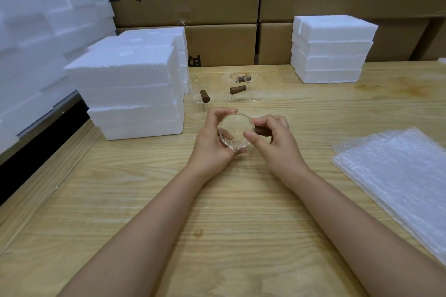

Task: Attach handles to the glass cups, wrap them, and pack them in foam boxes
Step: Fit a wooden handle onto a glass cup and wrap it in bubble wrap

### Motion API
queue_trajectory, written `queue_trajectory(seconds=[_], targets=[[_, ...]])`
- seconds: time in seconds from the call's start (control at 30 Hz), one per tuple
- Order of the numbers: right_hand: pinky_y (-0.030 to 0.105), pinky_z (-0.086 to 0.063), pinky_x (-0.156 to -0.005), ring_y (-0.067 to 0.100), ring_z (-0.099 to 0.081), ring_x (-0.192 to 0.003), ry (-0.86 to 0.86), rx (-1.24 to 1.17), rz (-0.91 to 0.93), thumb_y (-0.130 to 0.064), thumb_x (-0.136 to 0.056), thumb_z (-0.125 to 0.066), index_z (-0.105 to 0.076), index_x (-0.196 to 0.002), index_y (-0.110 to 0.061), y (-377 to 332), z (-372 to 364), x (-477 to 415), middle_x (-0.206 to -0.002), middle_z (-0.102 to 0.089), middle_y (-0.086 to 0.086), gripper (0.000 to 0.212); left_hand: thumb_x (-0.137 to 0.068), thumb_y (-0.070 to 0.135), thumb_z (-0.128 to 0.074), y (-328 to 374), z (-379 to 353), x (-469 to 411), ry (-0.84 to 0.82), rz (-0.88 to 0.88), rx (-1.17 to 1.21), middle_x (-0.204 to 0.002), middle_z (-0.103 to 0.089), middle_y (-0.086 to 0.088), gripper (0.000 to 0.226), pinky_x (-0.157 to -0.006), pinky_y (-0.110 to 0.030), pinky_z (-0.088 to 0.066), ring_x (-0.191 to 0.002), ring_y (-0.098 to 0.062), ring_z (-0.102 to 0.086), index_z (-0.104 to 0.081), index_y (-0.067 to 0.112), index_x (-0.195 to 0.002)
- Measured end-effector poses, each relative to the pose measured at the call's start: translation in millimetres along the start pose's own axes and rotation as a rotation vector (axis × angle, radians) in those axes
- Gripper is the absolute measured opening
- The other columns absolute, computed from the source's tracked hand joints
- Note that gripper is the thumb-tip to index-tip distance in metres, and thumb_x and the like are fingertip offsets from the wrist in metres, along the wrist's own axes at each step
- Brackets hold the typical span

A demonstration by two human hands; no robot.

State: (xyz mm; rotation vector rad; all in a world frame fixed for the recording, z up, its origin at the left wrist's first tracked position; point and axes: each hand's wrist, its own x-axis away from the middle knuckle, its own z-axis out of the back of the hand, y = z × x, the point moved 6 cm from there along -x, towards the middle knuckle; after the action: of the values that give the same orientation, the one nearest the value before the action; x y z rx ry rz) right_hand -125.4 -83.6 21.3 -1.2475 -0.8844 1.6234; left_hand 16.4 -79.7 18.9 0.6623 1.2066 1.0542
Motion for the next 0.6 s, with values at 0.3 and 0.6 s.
queue_trajectory(seconds=[0.3,0.6], targets=[[0.003,-0.035,-0.066,-0.005,-0.048,-0.07,0.26,0.034,-0.055,-0.032,-0.088,-0.063,-0.054,-0.066,-0.026,-0.2,1.8,-2.9,-0.085,-0.045,-0.005,0.025,-0.061,0.004,-0.089,3.3,-2.2,-0.8,-0.004,-0.04,-0.07,-0.123,-0.055,0.022,0.076,-0.069,-0.022,-0.052,-0.075,-0.014,-0.058,-0.042,0.045,-0.106],[0.046,-0.039,-0.097,0.022,-0.048,-0.108,0.307,0.202,-0.291,-0.071,-0.06,-0.065,-0.051,-0.08,-0.023,4.9,-1.0,-0.4,-0.104,-0.048,0.0,0.054,-0.067,0.007,-0.084,4.5,-8.3,-0.2,-0.044,-0.094,-0.216,-0.107,-0.058,0.028,0.078,-0.064,-0.02,-0.049,-0.076,-0.01,-0.057,-0.039,0.06,-0.102]])
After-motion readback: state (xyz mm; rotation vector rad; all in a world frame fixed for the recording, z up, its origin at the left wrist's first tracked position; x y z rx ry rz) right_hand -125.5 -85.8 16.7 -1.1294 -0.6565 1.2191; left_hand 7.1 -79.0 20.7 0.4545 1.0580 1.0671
